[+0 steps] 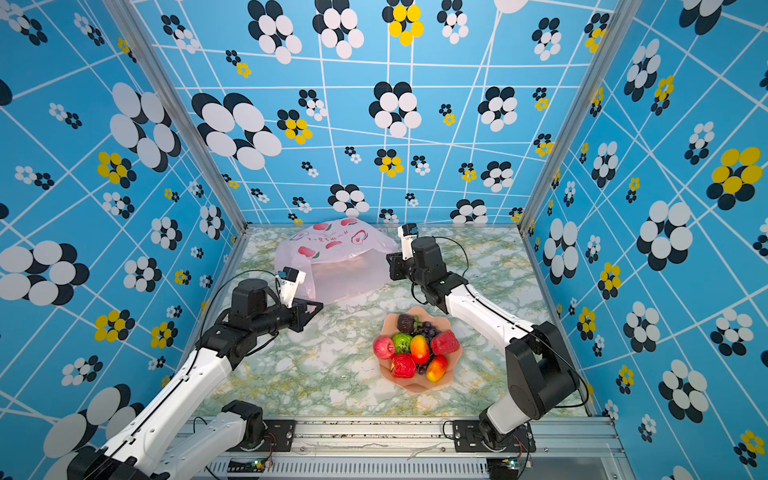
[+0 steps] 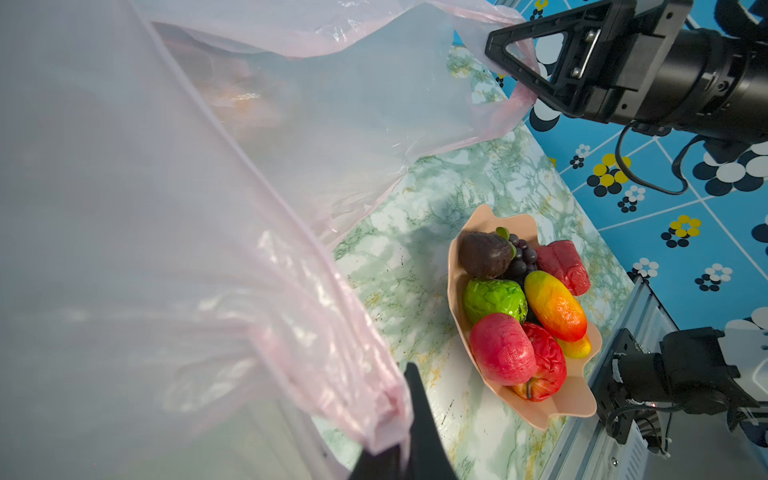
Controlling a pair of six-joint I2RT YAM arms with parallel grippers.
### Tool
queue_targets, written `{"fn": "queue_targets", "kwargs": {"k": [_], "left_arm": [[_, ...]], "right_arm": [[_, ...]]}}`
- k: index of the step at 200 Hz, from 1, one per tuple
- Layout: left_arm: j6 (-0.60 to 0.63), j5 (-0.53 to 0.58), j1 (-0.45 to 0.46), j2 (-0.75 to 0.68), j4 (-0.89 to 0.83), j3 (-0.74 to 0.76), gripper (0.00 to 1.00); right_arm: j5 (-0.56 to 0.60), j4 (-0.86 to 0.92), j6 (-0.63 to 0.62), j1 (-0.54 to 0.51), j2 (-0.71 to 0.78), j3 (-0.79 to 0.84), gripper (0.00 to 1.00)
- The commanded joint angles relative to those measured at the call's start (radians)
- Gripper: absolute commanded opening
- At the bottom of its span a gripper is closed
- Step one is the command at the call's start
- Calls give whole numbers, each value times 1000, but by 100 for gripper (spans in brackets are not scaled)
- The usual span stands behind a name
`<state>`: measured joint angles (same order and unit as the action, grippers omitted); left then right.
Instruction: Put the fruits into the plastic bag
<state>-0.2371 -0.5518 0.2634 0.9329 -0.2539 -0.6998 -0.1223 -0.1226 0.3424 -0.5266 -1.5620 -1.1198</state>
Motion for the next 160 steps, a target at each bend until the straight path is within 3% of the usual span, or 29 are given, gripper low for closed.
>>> {"fn": "queue_targets", "kwargs": {"k": [1, 91, 160], "left_arm": [[30, -50, 10, -16, 41, 28, 0], [59, -34, 47, -21, 11, 25, 0], [72, -29, 53, -16, -12, 13, 0]], "right_arm": [[-18, -14, 23, 6, 27, 27, 20], [12, 48, -11, 6, 146, 88, 98], [41, 104, 31, 6, 400, 212, 99]]}}
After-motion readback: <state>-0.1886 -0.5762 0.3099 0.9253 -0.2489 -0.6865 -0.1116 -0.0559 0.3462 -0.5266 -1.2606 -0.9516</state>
